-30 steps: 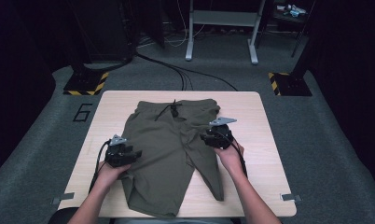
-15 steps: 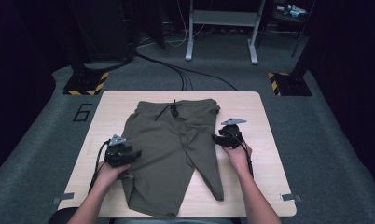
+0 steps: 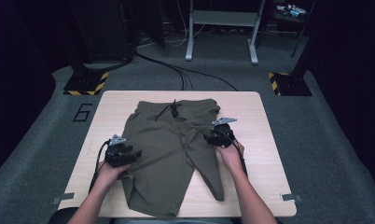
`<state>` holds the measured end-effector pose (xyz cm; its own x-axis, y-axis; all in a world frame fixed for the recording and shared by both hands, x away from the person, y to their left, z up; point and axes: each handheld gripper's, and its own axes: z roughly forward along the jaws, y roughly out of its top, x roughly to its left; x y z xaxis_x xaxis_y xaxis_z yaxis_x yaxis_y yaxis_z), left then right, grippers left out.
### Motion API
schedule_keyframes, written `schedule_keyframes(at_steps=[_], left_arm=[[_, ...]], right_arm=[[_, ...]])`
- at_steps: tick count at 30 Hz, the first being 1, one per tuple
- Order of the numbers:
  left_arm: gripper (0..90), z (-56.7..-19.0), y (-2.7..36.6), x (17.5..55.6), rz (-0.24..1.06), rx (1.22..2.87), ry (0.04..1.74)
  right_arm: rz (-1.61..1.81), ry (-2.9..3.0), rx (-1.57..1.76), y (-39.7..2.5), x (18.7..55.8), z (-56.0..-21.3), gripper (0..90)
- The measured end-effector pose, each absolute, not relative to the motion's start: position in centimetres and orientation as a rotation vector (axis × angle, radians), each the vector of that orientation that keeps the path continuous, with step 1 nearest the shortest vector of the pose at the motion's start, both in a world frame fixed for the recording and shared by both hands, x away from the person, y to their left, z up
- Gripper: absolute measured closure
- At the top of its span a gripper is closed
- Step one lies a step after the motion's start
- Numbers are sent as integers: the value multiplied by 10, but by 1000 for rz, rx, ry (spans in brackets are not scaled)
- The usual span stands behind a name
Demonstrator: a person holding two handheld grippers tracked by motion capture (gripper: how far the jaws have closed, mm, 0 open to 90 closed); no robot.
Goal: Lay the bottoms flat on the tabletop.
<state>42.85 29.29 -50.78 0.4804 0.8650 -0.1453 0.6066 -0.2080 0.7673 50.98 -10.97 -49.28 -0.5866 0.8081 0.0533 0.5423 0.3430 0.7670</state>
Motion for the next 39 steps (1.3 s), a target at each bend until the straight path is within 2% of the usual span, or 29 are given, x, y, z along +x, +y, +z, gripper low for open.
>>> schedule_keyframes(at_steps=[3, 5, 6, 9, 10, 17, 25, 32, 39], left_arm=[[457, -508, 292, 428, 405, 1922, 1221], [457, -508, 292, 428, 401, 1931, 1223], [457, -508, 292, 429, 399, 1930, 1225], [457, -508, 292, 429, 399, 1931, 1226], [457, -509, 292, 429, 399, 1933, 1226], [453, -509, 294, 429, 400, 1914, 1240], [452, -507, 296, 429, 400, 1909, 1248], [452, -505, 293, 432, 406, 1905, 1239], [453, -505, 287, 436, 402, 1919, 1222]], right_arm=[[1082, 2285, 1207, -108, 514, -497, 527], [1050, 2291, 1227, -108, 517, -501, 571], [1039, 2290, 1235, -108, 518, -503, 613], [1006, 2282, 1255, -107, 517, -505, 831], [1000, 2291, 1270, -107, 516, -504, 862], [1015, 2227, 1251, -116, 498, -483, 872], [1043, 2135, 1214, -161, 449, -458, 871], [1009, 2071, 1287, -209, 401, -467, 871], [942, 2052, 1360, -244, 377, -479, 870]])
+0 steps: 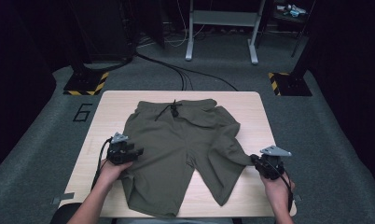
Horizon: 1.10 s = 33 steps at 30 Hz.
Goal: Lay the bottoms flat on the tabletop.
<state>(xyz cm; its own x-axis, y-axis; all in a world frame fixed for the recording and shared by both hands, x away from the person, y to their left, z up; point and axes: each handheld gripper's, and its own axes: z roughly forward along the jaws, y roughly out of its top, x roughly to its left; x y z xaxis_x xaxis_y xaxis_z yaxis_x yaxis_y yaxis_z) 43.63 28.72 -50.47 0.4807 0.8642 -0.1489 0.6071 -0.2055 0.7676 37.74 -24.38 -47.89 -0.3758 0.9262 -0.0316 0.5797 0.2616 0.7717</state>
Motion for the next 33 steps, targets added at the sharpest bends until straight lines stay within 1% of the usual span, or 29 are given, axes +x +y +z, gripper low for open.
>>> schedule_keyframes(at_steps=[5, 18, 20, 21, 22, 25, 30, 33], left_arm=[[454, -505, 283, 439, 403, 1916, 1212], [456, -499, 284, 444, 389, 1880, 1215], [457, -499, 284, 445, 389, 1882, 1208], [457, -499, 285, 445, 395, 1887, 1203], [457, -499, 284, 444, 386, 1887, 1210], [457, -500, 283, 444, 385, 1897, 1207], [475, -500, 283, 442, 368, 1882, 1231], [487, -498, 285, 439, 388, 1910, 1217]], right_arm=[[880, 2062, 1399, -260, 364, -484, 870], [840, 2077, 1534, -292, 311, -506, 868], [825, 2082, 1525, -296, 310, -509, 860], [823, 2081, 1516, -297, 310, -509, 836], [817, 2059, 1520, -298, 311, -509, 780], [905, 2011, 1480, -298, 315, -502, 762], [1004, 2011, 1405, -277, 334, -489, 717], [1047, 2031, 1349, -261, 350, -486, 705]])
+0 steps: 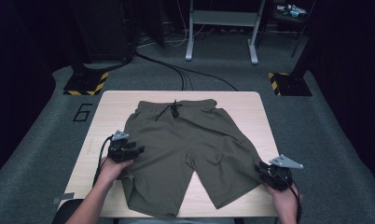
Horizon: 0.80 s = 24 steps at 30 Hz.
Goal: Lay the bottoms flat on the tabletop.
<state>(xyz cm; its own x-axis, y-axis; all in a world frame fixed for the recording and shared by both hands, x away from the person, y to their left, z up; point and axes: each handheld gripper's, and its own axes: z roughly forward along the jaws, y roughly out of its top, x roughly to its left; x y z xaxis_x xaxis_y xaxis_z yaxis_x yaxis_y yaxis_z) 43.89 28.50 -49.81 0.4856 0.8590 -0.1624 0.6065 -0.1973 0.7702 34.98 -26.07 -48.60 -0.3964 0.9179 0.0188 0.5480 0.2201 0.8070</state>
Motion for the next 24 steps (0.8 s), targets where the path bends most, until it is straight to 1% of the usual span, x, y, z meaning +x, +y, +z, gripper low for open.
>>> schedule_keyframes(at_steps=[4, 8, 9, 12, 15, 18, 20, 22, 24], left_arm=[[492, -495, 288, 431, 408, 1918, 1219], [485, -494, 290, 421, 395, 1934, 1262], [481, -495, 289, 417, 393, 1933, 1273], [479, -498, 286, 404, 400, 1942, 1282], [470, -504, 285, 395, 428, 1963, 1301], [469, -511, 288, 396, 426, 2040, 1320], [475, -516, 291, 398, 443, 2032, 1333], [488, -516, 293, 400, 434, 2009, 1351], [523, -517, 295, 402, 455, 2005, 1347]], right_arm=[[1106, 2052, 1283, -239, 367, -483, 684], [1137, 2083, 1236, -216, 384, -479, 632], [1156, 2088, 1227, -209, 389, -478, 607], [1193, 2126, 1193, -186, 406, -478, 473], [1206, 2163, 1178, -157, 420, -483, 392], [1149, 2268, 1132, -129, 432, -497, 398], [1074, 2331, 1109, -117, 439, -509, 427], [1024, 2342, 1146, -109, 442, -518, 425], [1027, 2337, 1128, -111, 446, -523, 417]])
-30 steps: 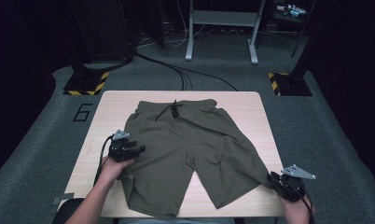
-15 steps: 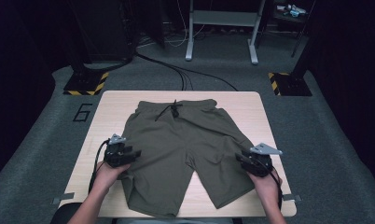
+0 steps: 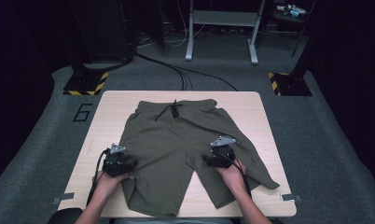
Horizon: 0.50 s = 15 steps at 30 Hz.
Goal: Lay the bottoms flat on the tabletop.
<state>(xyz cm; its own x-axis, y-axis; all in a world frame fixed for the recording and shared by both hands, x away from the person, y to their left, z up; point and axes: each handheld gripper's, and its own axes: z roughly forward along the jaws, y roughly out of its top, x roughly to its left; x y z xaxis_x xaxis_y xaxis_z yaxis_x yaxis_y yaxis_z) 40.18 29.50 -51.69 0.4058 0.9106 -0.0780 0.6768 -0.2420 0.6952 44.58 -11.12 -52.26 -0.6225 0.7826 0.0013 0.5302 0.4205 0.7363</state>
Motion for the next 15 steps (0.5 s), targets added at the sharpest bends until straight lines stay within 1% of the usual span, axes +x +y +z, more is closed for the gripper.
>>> schedule_keyframes(at_steps=[3, 4, 6, 8, 13, 15], left_arm=[[562, -519, 296, 411, 454, 1948, 1362], [564, -519, 296, 415, 453, 1945, 1365], [565, -519, 296, 424, 456, 1954, 1348], [564, -519, 296, 434, 450, 1967, 1328], [560, -521, 300, 463, 397, 1902, 1340], [528, -518, 301, 463, 430, 1940, 1344]], right_arm=[[1048, 2310, 1136, -116, 450, -525, 417], [1068, 2297, 1127, -119, 453, -526, 432], [1067, 2288, 1143, -121, 459, -526, 434], [1065, 2289, 1135, -124, 468, -526, 435], [1064, 2276, 1159, -130, 490, -526, 435], [1064, 2277, 1163, -130, 493, -526, 425]])
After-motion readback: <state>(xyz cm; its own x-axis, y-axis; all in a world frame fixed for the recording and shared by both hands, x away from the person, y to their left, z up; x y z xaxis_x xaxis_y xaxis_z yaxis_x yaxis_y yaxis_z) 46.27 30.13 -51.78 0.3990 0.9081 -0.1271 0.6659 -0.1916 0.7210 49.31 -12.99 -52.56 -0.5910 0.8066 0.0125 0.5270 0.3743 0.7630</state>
